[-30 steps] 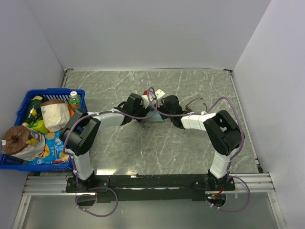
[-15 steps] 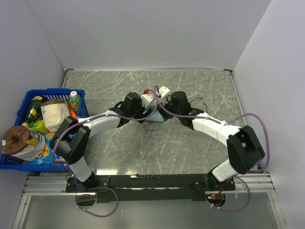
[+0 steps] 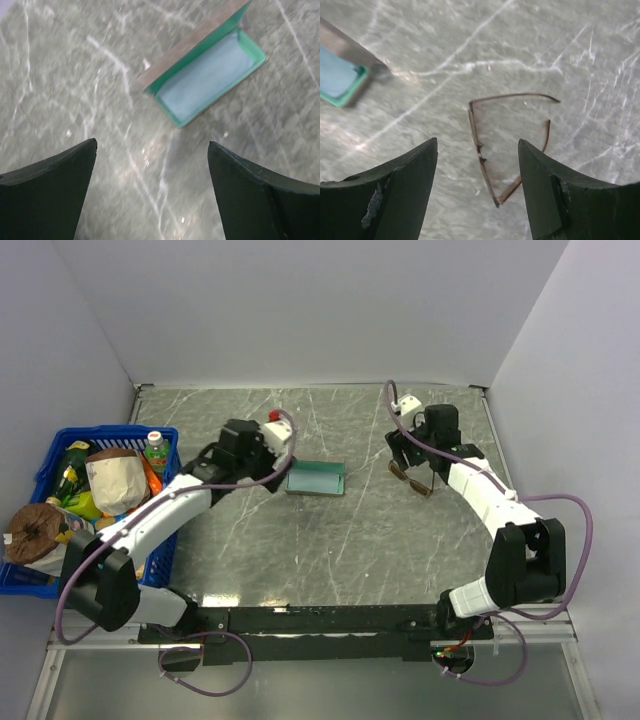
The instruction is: Organize the sunglasses
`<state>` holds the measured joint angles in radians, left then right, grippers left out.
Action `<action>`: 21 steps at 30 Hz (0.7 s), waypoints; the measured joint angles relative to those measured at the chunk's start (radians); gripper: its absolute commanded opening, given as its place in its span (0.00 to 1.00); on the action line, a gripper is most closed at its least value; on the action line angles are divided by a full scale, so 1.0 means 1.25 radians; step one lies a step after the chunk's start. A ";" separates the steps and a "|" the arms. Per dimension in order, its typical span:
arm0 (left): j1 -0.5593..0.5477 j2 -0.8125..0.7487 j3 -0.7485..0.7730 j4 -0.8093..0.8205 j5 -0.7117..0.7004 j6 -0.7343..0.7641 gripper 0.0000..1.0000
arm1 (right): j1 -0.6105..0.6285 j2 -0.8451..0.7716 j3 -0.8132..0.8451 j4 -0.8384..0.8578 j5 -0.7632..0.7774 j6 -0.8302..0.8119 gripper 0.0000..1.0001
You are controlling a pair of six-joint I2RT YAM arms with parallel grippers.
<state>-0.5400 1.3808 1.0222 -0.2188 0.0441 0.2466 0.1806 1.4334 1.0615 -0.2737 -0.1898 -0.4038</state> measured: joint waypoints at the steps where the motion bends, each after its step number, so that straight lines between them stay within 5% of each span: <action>1: 0.024 -0.011 0.007 -0.029 0.024 0.000 0.96 | -0.009 0.004 0.001 -0.005 -0.004 -0.010 0.71; 6: 0.107 -0.073 0.017 -0.131 0.103 0.001 0.97 | -0.016 0.085 0.008 -0.043 -0.030 -0.047 0.66; 21: 0.105 -0.143 -0.036 -0.169 0.177 -0.001 0.97 | -0.016 0.222 0.016 -0.075 0.015 -0.095 0.53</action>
<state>-0.4091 1.2015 0.9771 -0.4301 0.2653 0.2459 0.1600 1.7103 1.0813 -0.3672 -0.1707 -0.5228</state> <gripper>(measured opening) 0.966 0.576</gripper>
